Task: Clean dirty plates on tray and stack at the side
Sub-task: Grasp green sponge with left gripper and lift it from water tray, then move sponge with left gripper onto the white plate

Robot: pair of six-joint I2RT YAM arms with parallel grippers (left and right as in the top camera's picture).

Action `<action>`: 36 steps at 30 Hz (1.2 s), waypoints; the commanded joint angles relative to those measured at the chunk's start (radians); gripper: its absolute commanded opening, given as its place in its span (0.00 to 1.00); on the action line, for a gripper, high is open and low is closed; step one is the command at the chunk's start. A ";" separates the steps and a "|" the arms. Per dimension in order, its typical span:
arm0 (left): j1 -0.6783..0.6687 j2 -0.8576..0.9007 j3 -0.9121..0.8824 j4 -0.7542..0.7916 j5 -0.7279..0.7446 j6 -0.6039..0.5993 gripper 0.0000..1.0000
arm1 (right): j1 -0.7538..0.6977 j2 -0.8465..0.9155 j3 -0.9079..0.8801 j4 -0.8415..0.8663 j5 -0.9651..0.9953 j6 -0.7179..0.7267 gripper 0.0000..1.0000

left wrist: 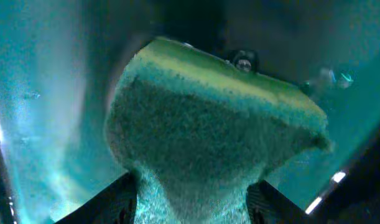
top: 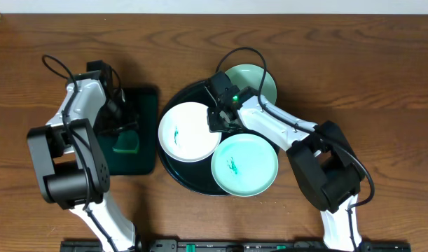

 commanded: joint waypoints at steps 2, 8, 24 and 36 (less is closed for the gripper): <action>0.007 -0.028 -0.017 -0.015 0.035 0.032 0.56 | 0.017 0.034 0.017 0.016 -0.010 0.001 0.01; 0.008 -0.028 -0.085 0.058 0.035 0.031 0.56 | 0.017 0.034 0.017 0.013 -0.010 0.001 0.01; 0.008 -0.151 -0.045 0.021 0.037 0.003 0.07 | 0.017 0.034 0.017 0.025 -0.010 -0.001 0.01; -0.018 -0.391 -0.034 -0.009 0.039 -0.066 0.07 | 0.014 0.034 0.017 0.024 -0.023 -0.030 0.01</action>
